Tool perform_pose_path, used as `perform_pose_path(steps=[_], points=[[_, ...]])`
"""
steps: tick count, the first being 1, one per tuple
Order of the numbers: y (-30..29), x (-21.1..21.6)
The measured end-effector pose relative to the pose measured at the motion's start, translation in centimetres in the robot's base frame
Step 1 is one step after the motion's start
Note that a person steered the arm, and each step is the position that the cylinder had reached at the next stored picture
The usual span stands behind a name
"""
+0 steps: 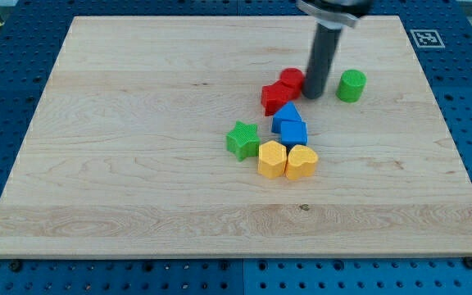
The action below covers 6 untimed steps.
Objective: Move green circle to the right slightly
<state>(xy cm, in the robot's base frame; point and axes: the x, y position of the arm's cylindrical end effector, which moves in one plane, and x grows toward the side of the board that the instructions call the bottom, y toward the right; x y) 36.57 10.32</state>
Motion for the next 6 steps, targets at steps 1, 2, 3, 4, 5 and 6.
perform_pose_path(steps=[1, 2, 3, 4, 5, 6], points=[[2.0, -1.5], [4.3, -0.8], [5.4, 0.5], [4.5, 0.8], [4.5, 1.0], [5.5, 2.0]])
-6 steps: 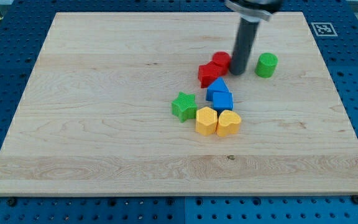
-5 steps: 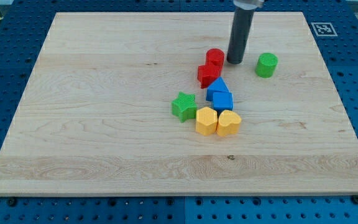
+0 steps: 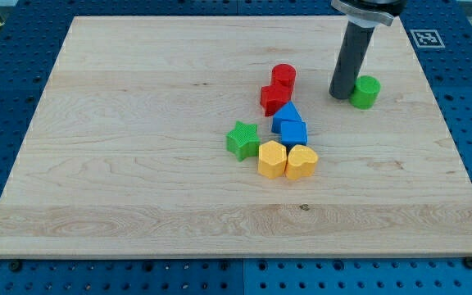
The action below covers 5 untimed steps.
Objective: Move green circle to the right slightly
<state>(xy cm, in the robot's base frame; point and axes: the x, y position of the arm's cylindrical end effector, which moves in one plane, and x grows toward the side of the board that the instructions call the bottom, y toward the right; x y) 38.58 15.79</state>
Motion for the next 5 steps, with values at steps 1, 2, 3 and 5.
perform_pose_path(steps=[1, 2, 3, 5], points=[[1.8, 0.0], [1.9, 0.2], [0.1, 0.2], [-2.7, -0.8]])
